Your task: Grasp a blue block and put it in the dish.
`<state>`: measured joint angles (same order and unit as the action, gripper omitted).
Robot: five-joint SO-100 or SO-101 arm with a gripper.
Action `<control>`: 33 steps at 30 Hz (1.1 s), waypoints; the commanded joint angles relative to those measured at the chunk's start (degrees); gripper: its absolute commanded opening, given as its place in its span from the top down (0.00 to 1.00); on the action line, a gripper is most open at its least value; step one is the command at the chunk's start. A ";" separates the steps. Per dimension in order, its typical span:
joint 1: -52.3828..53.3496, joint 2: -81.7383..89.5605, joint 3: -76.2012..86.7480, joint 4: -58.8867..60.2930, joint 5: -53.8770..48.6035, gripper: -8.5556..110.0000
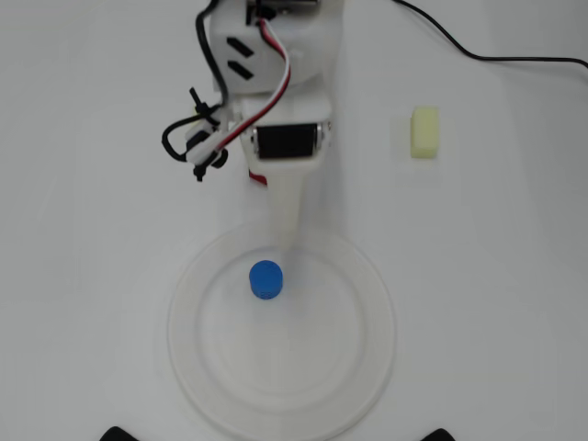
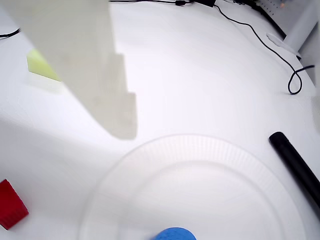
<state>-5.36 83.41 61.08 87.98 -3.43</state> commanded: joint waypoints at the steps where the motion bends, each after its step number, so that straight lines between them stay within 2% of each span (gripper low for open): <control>1: -0.53 11.69 4.39 1.49 -0.44 0.68; 5: -0.97 27.60 20.92 0.70 -0.53 0.68; 13: 0.97 62.58 60.64 -10.02 -3.16 0.67; 18: 3.16 80.60 77.52 -11.25 -3.16 0.66; 23: 2.99 105.56 93.69 -10.11 -4.13 0.66; 31: 3.60 114.08 103.89 -5.80 -3.52 0.66; 33: 3.08 114.08 105.91 -5.89 -2.99 0.69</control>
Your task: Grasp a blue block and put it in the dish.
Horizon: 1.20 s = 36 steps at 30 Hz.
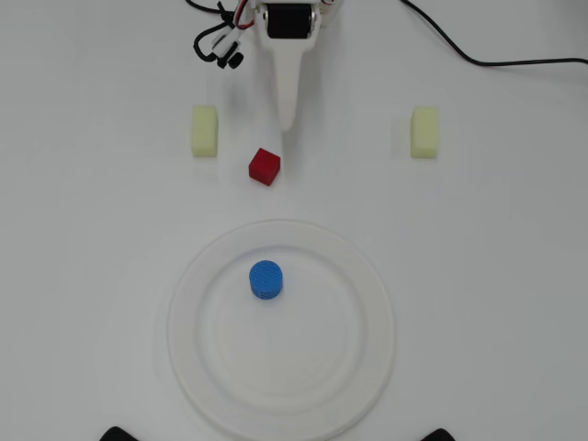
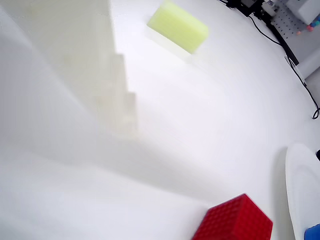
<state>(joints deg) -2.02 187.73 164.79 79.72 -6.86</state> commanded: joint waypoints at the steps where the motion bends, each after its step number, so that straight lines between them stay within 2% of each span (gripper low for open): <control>1: -0.35 9.76 2.81 2.37 0.88 0.70; 6: -0.44 9.76 6.42 2.29 0.97 0.79; 11: -0.44 9.76 9.05 2.20 0.79 0.93; 19: -0.44 9.76 13.36 2.20 -2.20 0.93; 36: -1.23 9.76 16.08 1.58 -1.32 0.93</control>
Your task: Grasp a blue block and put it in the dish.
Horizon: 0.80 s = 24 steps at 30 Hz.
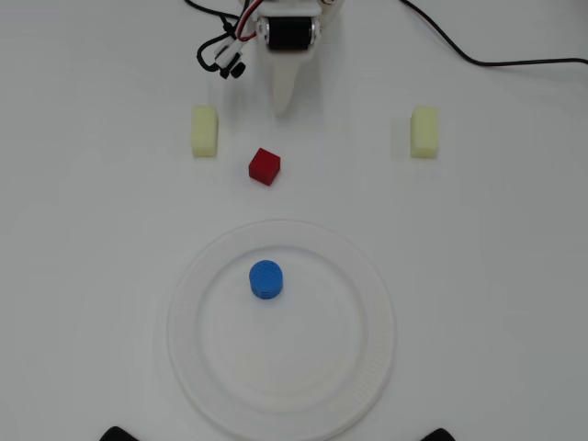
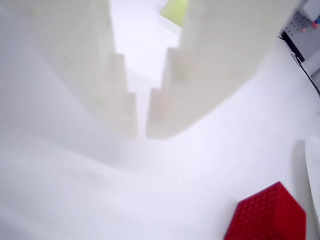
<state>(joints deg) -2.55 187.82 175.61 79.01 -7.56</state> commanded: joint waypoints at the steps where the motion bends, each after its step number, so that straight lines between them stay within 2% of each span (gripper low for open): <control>1: -0.70 9.67 5.27 2.29 -0.62 0.93; 24: -0.62 9.67 5.27 2.29 -0.35 0.93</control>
